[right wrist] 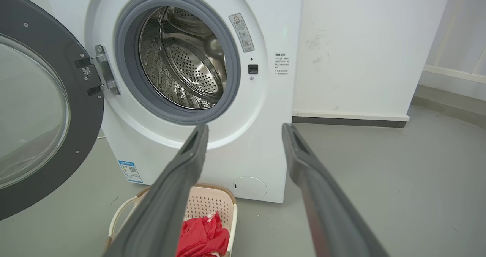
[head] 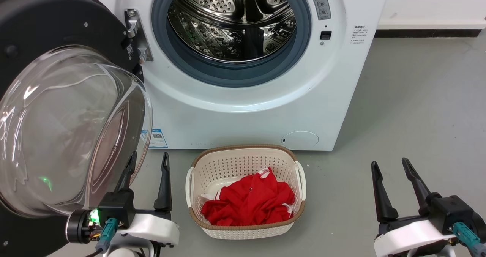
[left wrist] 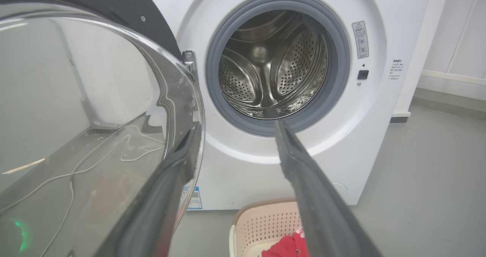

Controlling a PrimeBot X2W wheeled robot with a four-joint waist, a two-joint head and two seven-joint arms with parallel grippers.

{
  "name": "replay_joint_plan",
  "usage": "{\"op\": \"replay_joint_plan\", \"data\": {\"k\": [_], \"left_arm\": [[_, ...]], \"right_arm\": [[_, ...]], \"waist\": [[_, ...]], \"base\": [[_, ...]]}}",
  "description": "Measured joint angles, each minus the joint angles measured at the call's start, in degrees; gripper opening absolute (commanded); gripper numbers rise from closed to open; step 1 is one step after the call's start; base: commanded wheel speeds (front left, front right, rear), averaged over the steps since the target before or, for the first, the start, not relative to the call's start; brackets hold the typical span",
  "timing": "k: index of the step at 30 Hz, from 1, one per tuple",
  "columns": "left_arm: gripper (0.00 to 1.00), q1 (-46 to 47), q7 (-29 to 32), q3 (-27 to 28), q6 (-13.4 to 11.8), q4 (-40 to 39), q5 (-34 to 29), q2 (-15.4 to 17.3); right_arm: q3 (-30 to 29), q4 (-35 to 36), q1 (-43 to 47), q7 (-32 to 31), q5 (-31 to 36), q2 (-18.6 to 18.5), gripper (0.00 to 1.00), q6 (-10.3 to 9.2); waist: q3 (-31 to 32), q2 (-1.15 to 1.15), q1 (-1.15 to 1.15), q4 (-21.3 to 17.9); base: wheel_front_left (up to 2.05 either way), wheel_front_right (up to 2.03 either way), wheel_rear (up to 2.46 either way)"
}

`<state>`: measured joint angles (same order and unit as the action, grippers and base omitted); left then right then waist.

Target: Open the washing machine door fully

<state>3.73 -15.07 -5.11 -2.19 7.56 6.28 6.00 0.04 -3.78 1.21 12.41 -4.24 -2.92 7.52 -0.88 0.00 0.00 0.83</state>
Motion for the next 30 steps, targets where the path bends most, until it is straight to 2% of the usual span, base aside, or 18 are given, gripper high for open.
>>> {"op": "replay_joint_plan", "data": {"k": [6,7,12,15,30], "left_arm": [[1.0,0.0,0.0,0.0,0.2,0.0,0.0,0.0],[0.0,-0.1,0.0,-0.1,0.2,0.5,0.0,-0.1],[0.0,-0.9,1.1,0.3,0.4,2.2,2.3,-0.4],[0.0,-0.9,2.4,1.2,0.8,2.6,7.0,-0.6],[0.0,-0.9,5.8,2.8,2.5,3.0,21.9,-1.0]], "right_arm": [[0.0,-0.2,0.0,0.2,-0.4,0.0,1.0,0.0],[0.0,-0.6,0.2,0.1,-0.4,0.0,0.0,0.0],[0.3,-1.8,1.2,-0.1,-2.7,0.0,0.0,0.0],[0.2,-2.1,1.1,-1.1,-8.0,-0.1,0.0,0.0],[-0.1,-3.8,0.0,-3.7,-23.8,-0.6,0.0,0.0]], "waist": [[-0.2,0.0,0.0,-0.1],[-0.2,0.0,0.0,-0.1],[-0.2,0.0,0.0,-0.1],[-0.1,0.0,0.0,-0.1],[0.0,0.0,0.0,-0.2]], "base": [[0.0,0.0,0.0],[0.0,0.0,0.0],[0.0,0.0,0.0],[0.0,0.0,0.0],[0.0,0.0,0.0]]}}
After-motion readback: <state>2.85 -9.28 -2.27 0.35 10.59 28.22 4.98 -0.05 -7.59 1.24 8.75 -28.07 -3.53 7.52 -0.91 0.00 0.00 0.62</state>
